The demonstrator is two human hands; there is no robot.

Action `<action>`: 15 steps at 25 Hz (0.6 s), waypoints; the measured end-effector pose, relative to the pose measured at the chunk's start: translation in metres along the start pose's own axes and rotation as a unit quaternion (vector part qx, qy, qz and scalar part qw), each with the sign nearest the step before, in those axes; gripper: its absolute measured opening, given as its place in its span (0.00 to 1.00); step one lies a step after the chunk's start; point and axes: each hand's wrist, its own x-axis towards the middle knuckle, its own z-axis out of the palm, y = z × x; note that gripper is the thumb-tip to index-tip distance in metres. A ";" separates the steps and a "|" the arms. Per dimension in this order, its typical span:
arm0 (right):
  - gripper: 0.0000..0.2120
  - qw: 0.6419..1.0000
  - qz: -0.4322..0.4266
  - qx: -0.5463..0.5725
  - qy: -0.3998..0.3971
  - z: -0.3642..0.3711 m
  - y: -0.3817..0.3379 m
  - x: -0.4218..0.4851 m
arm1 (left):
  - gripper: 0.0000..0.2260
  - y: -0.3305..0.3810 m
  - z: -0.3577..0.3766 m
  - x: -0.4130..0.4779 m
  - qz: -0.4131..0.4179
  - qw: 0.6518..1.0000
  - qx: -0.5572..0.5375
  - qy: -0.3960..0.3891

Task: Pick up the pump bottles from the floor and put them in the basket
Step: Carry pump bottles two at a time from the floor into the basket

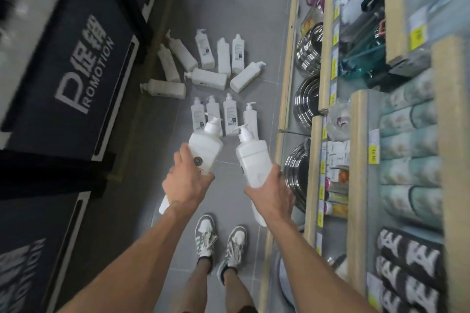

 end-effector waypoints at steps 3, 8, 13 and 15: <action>0.39 1.000 -0.002 0.000 0.010 -0.039 -0.015 -0.042 | 0.37 0.004 -0.044 -0.032 -0.017 1.000 -0.020 0.001; 0.37 0.998 -0.046 -0.013 0.041 -0.106 -0.042 -0.102 | 0.33 -0.012 -0.121 -0.078 -0.050 0.997 -0.061 0.016; 0.38 0.994 -0.090 -0.023 0.053 -0.142 -0.060 -0.138 | 0.33 -0.027 -0.172 -0.117 -0.073 0.991 -0.102 0.038; 0.39 0.993 -0.105 -0.031 0.048 -0.150 -0.067 -0.144 | 0.33 -0.033 -0.186 -0.127 -0.080 0.990 -0.109 0.047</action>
